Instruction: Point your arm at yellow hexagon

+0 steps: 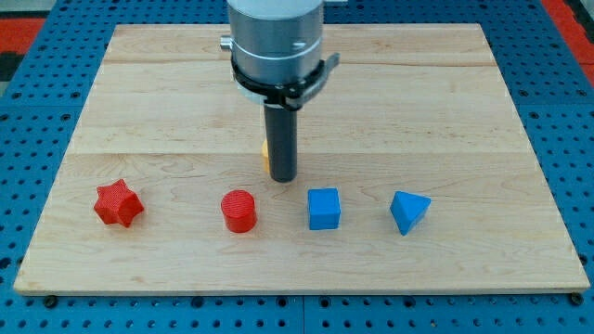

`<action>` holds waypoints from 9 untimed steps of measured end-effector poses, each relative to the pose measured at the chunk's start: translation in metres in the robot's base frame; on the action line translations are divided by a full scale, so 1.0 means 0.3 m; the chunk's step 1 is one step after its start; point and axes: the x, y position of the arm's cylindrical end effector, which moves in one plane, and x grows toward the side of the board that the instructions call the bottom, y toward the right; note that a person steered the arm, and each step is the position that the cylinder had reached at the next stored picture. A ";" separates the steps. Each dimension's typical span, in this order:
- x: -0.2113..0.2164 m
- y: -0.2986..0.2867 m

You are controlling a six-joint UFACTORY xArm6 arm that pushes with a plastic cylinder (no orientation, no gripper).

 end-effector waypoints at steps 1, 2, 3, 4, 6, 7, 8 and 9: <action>-0.084 -0.007; -0.122 0.000; -0.152 0.021; -0.131 0.216; -0.430 0.417; -0.617 0.384; -0.755 0.338; -0.780 0.288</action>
